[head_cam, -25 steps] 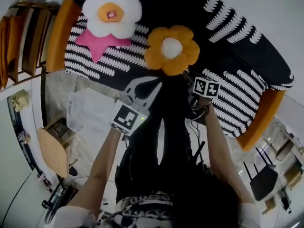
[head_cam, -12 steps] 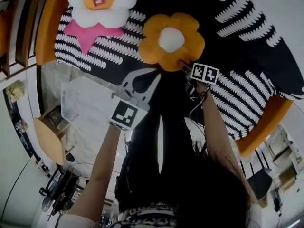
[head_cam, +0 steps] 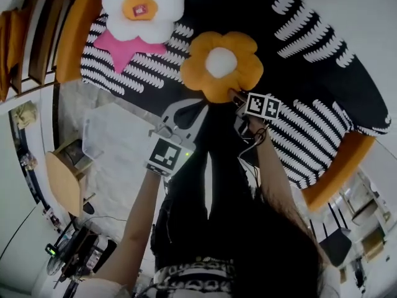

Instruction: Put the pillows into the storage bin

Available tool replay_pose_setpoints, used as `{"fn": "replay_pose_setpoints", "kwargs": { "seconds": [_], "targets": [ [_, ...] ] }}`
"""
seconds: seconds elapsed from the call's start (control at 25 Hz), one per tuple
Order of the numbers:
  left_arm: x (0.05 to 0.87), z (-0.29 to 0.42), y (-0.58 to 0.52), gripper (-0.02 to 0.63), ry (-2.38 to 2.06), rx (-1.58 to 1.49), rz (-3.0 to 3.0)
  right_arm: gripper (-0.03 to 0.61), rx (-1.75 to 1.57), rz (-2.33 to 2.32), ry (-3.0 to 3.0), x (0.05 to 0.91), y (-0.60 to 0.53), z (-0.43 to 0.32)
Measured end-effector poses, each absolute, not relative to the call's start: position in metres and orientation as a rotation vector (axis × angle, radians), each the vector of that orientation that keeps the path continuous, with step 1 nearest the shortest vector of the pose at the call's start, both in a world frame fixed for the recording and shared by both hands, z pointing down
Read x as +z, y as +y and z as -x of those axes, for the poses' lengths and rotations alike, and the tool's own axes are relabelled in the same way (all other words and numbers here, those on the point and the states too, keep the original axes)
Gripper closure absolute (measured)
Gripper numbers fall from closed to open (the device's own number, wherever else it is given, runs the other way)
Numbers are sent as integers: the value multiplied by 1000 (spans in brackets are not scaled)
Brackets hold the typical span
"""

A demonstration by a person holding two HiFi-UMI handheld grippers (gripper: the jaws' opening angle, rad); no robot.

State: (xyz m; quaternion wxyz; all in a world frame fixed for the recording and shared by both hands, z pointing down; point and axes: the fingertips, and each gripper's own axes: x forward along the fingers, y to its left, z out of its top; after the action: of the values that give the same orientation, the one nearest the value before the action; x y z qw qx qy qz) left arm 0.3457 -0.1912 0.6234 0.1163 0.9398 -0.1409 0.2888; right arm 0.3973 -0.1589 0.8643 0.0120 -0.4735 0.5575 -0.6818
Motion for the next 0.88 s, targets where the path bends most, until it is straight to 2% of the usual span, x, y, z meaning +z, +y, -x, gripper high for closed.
{"fn": "replay_pose_setpoints", "kwargs": {
  "seconds": [0.4,0.88],
  "targets": [
    [543,-310,-184,603,-613,805,-2801,541,-2009,1299,1728,735,-154,-376],
    [475,-235,-165,603,-1003,698,-2711,546,-1952,1153,2036,641,-147,-344]
  ]
}}
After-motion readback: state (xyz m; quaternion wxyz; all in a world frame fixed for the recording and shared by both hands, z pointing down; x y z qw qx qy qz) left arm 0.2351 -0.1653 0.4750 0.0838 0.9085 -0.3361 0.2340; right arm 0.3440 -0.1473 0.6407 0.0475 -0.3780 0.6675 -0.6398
